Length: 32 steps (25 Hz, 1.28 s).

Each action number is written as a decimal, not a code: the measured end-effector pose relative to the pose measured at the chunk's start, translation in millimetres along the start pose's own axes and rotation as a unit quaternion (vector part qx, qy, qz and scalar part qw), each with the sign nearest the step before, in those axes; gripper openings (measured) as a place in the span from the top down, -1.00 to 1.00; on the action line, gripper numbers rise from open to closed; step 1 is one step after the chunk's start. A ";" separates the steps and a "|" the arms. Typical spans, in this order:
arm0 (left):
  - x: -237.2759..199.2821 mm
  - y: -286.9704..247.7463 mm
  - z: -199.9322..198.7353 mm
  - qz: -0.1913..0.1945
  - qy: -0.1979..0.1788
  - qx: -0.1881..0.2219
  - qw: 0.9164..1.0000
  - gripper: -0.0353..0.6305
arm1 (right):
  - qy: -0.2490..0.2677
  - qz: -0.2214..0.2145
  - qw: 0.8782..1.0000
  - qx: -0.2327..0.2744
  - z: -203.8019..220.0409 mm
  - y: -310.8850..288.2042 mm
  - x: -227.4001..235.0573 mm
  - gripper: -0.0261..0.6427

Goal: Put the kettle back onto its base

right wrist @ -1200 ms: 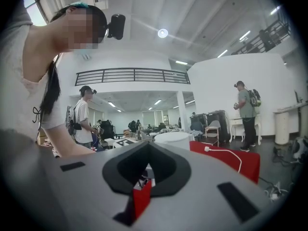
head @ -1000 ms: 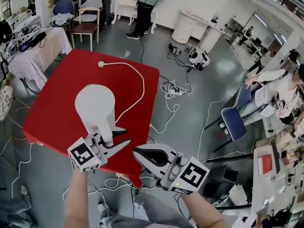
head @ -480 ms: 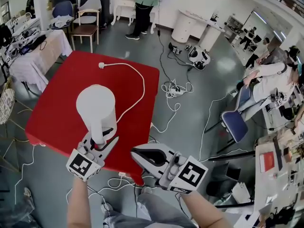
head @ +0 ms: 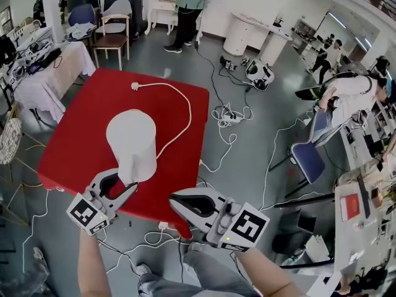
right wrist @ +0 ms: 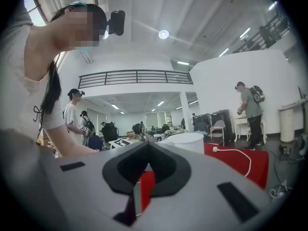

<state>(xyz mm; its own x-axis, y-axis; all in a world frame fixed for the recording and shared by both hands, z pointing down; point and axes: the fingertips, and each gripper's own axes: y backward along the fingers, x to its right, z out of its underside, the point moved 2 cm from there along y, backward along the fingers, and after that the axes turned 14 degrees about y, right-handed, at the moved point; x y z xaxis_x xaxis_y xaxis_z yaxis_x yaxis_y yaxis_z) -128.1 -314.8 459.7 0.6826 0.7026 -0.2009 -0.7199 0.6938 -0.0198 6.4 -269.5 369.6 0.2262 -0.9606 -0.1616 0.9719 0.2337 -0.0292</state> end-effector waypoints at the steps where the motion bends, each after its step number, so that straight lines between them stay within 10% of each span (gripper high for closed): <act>1: 0.3 6.3 -0.7 -0.006 -0.003 0.002 1.000 0.39 | 0.000 -0.002 1.000 0.000 -0.5 -0.5 -1.7 0.90; 11: 31.5 68.6 -58.1 -0.055 -0.039 0.049 0.997 0.86 | 0.002 -0.009 1.000 0.013 -21.2 -40.7 -33.9 0.90; 20: 98.5 109.5 -110.5 -0.003 -0.004 0.013 1.000 0.87 | 0.010 0.019 1.000 0.022 -56.6 -79.8 -83.4 0.90; 32: 142.8 173.7 -134.0 -0.055 -0.024 0.015 0.998 0.87 | 0.041 0.094 0.994 0.028 -94.0 -85.7 -157.2 0.90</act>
<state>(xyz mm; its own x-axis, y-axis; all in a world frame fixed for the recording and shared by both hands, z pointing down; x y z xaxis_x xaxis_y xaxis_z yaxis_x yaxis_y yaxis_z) -172.5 -115.1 296.3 0.7630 0.6283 -0.1522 -0.6367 0.7710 -0.0089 -118.6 -124.4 304.7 0.4011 -0.8844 -0.2388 0.9152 0.3981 0.0631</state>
